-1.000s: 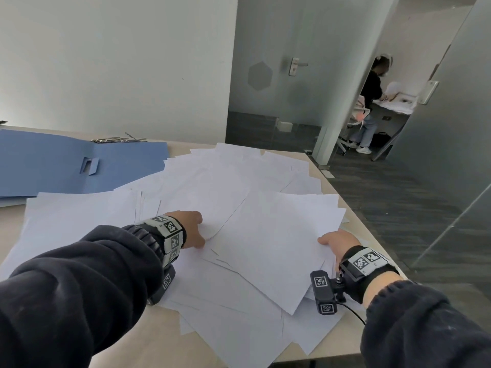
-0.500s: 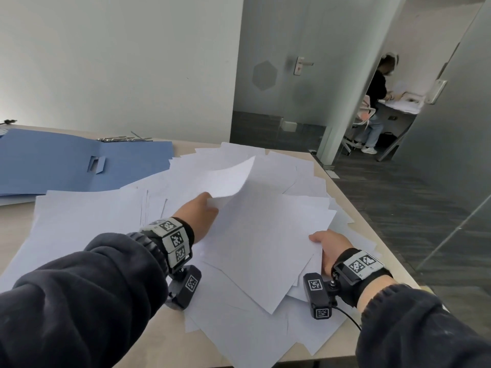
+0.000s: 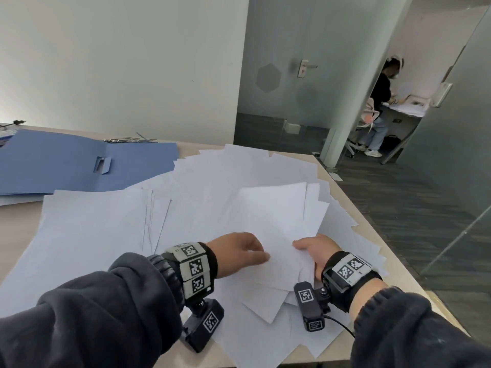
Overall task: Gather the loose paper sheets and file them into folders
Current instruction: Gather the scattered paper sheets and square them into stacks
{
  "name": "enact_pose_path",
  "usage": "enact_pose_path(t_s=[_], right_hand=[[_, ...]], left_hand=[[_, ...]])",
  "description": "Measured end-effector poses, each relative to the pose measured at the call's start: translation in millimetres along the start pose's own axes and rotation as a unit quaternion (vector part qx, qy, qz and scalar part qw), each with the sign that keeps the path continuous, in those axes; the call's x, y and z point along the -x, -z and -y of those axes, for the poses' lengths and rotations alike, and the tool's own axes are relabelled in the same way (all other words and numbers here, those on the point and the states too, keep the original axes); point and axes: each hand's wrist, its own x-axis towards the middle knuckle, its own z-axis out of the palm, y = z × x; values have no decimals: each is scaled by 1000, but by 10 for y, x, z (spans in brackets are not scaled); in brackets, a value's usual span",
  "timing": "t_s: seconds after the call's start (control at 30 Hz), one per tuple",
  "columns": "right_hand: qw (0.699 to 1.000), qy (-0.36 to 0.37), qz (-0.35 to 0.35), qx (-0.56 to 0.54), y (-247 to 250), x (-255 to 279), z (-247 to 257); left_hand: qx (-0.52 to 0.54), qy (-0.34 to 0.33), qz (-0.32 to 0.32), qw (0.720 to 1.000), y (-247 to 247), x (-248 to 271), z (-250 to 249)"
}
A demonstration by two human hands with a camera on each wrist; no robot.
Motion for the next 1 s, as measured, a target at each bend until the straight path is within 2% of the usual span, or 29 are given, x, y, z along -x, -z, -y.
enact_pose_path(t_s=[0.13, 0.2, 0.27, 0.3, 0.37, 0.43, 0.53, 0.67, 0.87, 0.93, 1.0], right_hand=[[998, 17, -17, -52, 237, -55, -11], [995, 12, -20, -94, 286, 77, 57], [991, 12, -8, -136, 311, 164, 95], [987, 8, -1, -158, 318, 199, 103], [981, 3, 11, -195, 292, 273, 116], [976, 8, 23, -218, 239, 292, 98], [972, 10, 26, -232, 163, 304, 101], [975, 24, 32, -220, 164, 322, 145], [986, 24, 20, -166, 166, 308, 149], [990, 16, 28, -139, 96, 326, 149], [993, 4, 31, -111, 0, 329, 140]], left_hand=[[49, 60, -184, 980, 300, 15, 283], [64, 89, -244, 964, 455, 22, 436], [113, 114, -261, 952, 573, 10, 566], [177, 123, -256, 942, 608, 4, 610], [348, 134, -226, 900, 611, 3, 647], [436, 120, -195, 870, 566, 19, 643], [426, 87, -220, 873, 526, 21, 631], [368, 74, -239, 896, 666, 47, 647], [310, 115, -198, 923, 948, 119, 766], [299, 139, -199, 923, 924, 113, 785], [320, 153, -211, 911, 862, 96, 780]])
